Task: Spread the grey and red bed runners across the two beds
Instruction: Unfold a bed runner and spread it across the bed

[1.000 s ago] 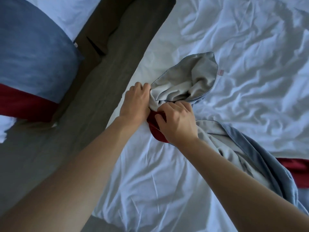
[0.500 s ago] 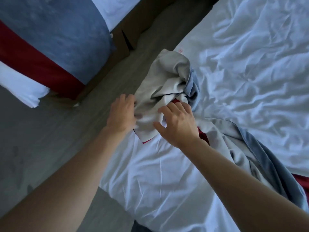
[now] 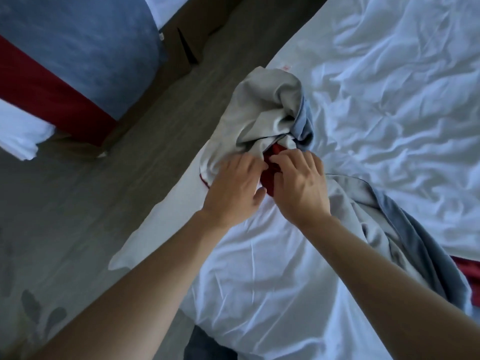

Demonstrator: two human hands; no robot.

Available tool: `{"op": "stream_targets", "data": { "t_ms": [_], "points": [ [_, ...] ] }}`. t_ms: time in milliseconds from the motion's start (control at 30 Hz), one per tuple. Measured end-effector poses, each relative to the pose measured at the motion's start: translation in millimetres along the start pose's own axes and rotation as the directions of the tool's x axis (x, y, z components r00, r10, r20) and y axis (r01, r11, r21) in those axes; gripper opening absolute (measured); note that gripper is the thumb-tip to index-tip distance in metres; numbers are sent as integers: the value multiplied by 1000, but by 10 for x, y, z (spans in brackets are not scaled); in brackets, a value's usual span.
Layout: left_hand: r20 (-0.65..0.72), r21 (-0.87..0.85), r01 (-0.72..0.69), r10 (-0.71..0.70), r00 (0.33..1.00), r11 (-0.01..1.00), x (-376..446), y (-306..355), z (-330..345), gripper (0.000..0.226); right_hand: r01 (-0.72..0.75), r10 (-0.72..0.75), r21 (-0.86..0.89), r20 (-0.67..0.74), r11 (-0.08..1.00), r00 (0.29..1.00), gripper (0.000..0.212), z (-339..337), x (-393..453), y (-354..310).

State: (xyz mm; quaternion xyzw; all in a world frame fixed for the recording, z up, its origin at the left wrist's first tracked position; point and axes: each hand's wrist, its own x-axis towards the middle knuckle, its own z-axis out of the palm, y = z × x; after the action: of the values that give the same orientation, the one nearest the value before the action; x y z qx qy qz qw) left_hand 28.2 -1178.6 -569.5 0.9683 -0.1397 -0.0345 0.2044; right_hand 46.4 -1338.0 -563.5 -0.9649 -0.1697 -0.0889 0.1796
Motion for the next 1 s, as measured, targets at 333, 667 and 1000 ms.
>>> {"op": "stream_targets", "data": {
  "t_ms": [333,667,1000],
  "points": [
    [-55,83,-373,378,924,924,1043,663,144,26,-475,503,-219,95,852,859,37,-451,-392,967],
    [452,116,-539,439,777,834,1487,959,618,33,-605,702,-417,125,678,701,23,-562,-762,1452],
    [421,58,-530,460,782,846,1213,1238,697,14,-547,543,-251,-91,799,835,6,-692,-1060,1240]
  ]
}}
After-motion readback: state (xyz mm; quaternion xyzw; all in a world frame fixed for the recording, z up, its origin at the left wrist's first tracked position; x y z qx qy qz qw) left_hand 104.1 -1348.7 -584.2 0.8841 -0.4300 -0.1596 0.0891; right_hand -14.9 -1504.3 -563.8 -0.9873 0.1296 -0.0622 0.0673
